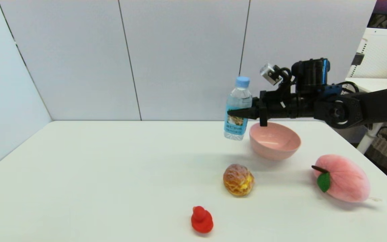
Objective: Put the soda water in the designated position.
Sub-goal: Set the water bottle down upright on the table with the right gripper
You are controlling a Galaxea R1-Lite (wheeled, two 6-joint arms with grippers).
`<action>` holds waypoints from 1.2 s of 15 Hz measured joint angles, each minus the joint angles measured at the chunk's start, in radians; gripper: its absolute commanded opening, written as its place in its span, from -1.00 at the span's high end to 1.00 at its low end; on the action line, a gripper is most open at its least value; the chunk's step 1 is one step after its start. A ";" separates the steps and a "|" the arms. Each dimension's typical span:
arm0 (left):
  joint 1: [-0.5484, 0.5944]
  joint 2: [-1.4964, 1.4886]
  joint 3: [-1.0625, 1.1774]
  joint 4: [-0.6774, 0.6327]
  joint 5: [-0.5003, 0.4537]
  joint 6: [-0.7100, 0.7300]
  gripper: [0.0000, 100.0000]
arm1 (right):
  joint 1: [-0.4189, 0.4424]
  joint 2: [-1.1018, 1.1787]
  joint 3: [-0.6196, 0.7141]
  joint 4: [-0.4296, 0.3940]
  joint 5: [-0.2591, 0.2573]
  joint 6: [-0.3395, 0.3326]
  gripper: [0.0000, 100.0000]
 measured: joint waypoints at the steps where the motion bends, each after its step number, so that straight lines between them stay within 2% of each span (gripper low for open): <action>1: 0.000 0.000 0.000 0.000 0.000 0.000 -1.00 | -0.005 0.004 0.029 -0.023 0.000 -0.016 1.00; 5: 0.000 0.000 0.000 0.000 0.000 0.000 -1.00 | -0.011 0.029 0.128 -0.183 0.000 -0.021 1.00; 6: 0.000 0.000 0.000 0.000 0.000 0.001 -1.00 | -0.011 0.037 0.137 -0.198 0.000 -0.022 1.00; 18: 0.000 0.000 0.000 0.000 0.000 0.000 -1.00 | 0.020 0.131 0.134 -0.203 -0.003 -0.052 1.00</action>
